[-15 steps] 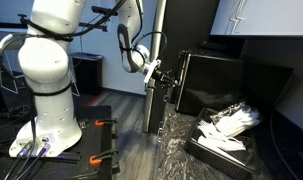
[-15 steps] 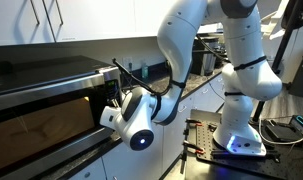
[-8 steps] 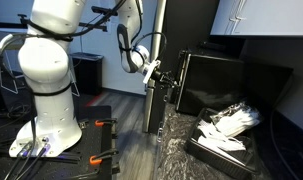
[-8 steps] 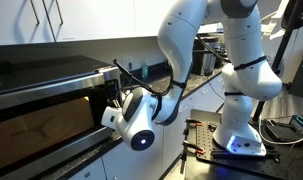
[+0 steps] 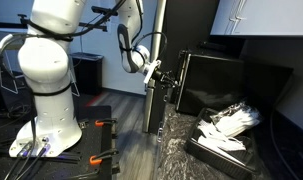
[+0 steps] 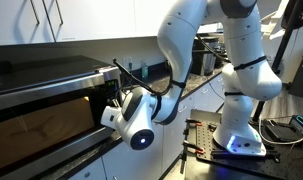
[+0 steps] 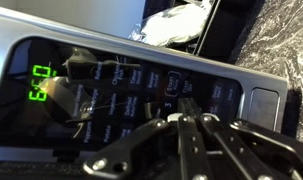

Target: Push the button to open the microwave door

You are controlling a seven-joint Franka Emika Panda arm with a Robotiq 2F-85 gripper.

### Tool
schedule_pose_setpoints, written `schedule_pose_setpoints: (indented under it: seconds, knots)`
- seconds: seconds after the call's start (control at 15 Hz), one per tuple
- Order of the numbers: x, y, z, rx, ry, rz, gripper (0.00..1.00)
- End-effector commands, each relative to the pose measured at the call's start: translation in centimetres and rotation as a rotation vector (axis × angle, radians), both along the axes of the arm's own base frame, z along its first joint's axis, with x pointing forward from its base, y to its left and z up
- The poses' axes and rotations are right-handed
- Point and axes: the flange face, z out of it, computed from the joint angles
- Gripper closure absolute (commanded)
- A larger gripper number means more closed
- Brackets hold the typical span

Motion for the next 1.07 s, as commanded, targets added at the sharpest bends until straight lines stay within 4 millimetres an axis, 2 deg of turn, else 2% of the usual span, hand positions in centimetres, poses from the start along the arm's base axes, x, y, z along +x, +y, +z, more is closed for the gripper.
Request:
schedule_pose_setpoints:
  seconds: [0.0,0.4,1.0]
  knots:
    - [0.57,-0.37,0.83,0.001,-0.01,0.012,1.0]
    - [0.78,-0.62,0.6,0.012,-0.006,0.012,1.0]
    - [0.43,0.11,0.21,0.025,0.002,0.016,1.0]
